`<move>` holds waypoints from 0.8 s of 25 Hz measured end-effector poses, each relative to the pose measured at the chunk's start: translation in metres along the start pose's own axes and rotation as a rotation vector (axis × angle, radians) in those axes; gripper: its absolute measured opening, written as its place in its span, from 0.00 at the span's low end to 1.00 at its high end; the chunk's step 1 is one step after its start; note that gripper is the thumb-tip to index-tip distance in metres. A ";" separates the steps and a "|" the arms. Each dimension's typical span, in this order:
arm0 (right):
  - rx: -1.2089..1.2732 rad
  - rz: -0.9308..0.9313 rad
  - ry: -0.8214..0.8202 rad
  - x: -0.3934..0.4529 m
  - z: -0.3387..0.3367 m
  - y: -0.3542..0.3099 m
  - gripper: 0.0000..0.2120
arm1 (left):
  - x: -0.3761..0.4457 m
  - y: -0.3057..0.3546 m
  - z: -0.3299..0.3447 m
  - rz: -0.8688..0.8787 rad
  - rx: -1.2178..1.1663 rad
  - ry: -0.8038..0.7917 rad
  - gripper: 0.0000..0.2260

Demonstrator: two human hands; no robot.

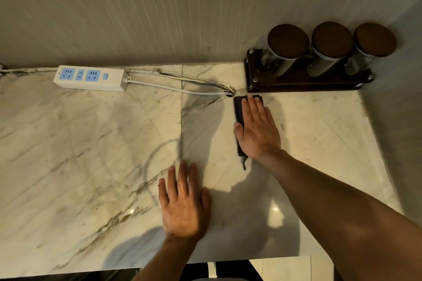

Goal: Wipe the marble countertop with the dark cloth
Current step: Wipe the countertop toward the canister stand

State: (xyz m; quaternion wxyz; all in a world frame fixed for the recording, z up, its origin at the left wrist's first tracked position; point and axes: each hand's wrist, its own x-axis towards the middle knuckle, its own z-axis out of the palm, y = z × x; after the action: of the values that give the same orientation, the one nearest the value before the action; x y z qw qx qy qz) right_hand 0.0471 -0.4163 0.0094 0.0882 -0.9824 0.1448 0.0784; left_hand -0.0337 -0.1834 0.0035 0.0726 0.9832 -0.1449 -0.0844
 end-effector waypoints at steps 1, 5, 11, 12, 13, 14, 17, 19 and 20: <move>0.026 0.069 0.014 0.002 0.001 -0.003 0.31 | 0.000 0.000 0.000 0.003 0.006 0.000 0.28; 0.157 0.340 0.097 0.000 0.005 -0.014 0.31 | 0.000 0.000 -0.001 0.014 0.011 0.005 0.28; 0.198 0.525 0.136 -0.014 0.011 -0.019 0.33 | 0.000 -0.002 0.002 0.019 0.010 0.009 0.28; 0.197 0.534 0.140 -0.018 0.013 -0.019 0.34 | 0.000 -0.002 0.002 0.019 0.007 0.009 0.28; 0.197 0.541 0.145 -0.023 0.014 -0.019 0.34 | 0.000 -0.001 0.002 0.017 0.005 0.008 0.28; 0.200 0.547 0.148 -0.027 0.015 -0.019 0.34 | 0.000 -0.001 0.002 0.015 0.001 0.009 0.28; 0.205 0.564 0.155 -0.044 0.018 -0.021 0.34 | 0.000 -0.002 0.002 0.013 -0.007 0.027 0.27; 0.204 0.576 0.160 -0.057 0.021 -0.022 0.34 | -0.002 -0.002 0.002 0.031 -0.013 0.046 0.27; 0.198 0.579 0.164 -0.064 0.023 -0.022 0.34 | -0.002 -0.002 0.002 0.041 -0.018 0.058 0.27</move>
State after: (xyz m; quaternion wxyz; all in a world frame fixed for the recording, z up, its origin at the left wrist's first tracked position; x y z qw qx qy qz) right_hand -0.0093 -0.3739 0.0021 0.1453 -0.8901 0.4319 0.0063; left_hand -0.0357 -0.1810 0.0014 0.0871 0.9814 -0.1619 -0.0559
